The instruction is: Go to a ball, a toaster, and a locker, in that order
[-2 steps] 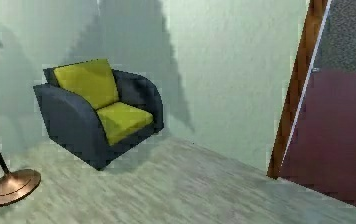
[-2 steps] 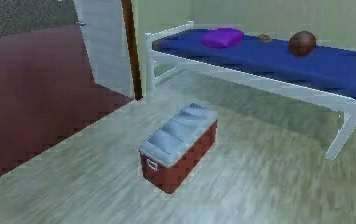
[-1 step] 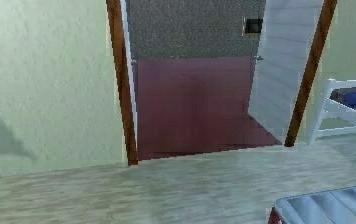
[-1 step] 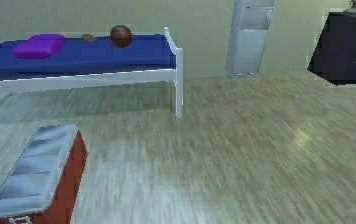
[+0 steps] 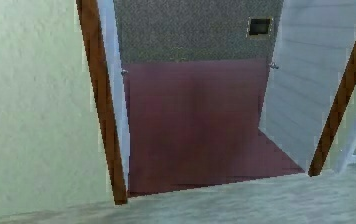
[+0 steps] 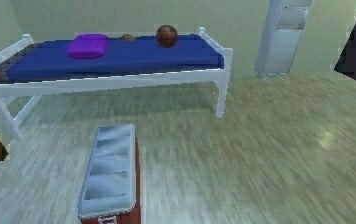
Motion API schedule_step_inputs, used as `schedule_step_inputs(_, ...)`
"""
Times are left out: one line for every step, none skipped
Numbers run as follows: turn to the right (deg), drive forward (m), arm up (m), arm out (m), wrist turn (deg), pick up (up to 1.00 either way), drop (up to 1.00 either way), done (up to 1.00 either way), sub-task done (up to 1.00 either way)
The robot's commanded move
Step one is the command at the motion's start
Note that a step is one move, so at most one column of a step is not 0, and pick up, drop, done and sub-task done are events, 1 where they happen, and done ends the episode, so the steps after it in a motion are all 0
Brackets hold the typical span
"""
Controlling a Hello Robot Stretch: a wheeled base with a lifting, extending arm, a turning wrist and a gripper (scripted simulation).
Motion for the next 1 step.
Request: schedule_step_inputs(3.0,0.0,0.0,0.0,0.0,0.0,0.0,0.0,0.0)
